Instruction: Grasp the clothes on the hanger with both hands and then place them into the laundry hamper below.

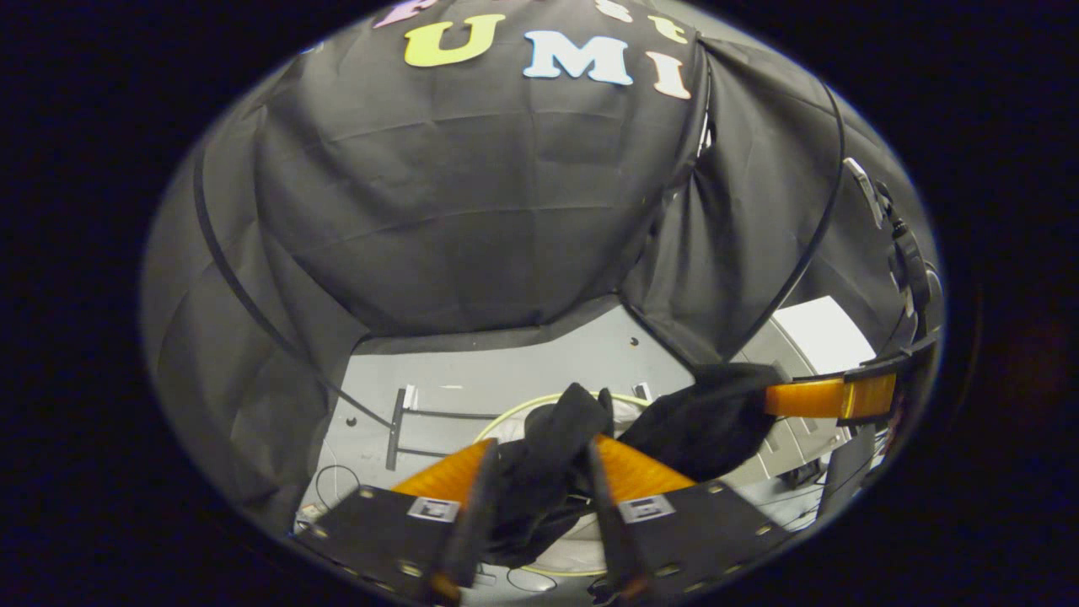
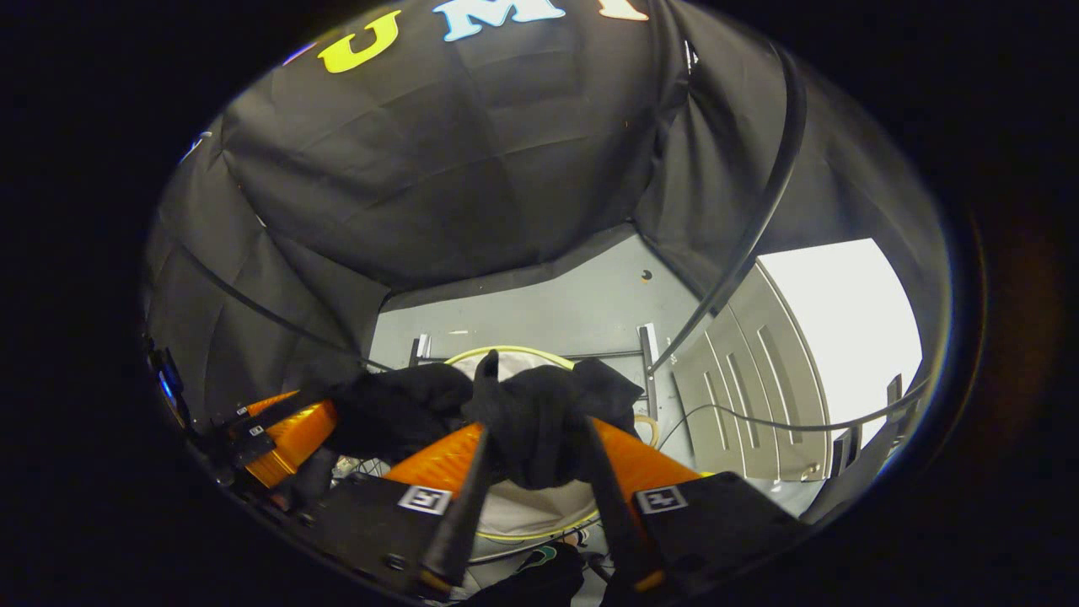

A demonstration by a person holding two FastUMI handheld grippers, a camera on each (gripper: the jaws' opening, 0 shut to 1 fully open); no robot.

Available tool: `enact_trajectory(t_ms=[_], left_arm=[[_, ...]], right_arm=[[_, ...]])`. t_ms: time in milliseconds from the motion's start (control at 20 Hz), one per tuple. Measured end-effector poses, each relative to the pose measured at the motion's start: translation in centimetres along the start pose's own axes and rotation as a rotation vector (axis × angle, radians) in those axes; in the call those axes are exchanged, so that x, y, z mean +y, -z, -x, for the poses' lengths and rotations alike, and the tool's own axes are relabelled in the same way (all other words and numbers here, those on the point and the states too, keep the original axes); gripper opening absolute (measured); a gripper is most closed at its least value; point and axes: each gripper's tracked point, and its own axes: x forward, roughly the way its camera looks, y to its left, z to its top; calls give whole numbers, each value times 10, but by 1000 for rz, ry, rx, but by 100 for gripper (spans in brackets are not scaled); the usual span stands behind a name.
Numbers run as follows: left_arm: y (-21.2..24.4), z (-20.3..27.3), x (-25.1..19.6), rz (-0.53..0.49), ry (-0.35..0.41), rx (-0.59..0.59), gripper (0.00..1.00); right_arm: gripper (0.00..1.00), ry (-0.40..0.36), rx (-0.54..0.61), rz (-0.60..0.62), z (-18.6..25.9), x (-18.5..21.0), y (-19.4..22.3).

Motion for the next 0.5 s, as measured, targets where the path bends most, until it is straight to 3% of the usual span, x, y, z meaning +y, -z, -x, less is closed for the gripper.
enact_trajectory(t_ms=[100, 150, 500], left_arm=[[-2, 14, 10, -6, -32, -11, 87], [-3, 21, 13, -14, -46, -16, 94], [-37, 71, -5, -76, -31, -77, 94]], right_arm=[[87, 27, -22, 21, 13, -9, -4], [98, 42, -37, 27, 22, -15, -8], [98, 127, -138, -24, 86, -71, -20]])
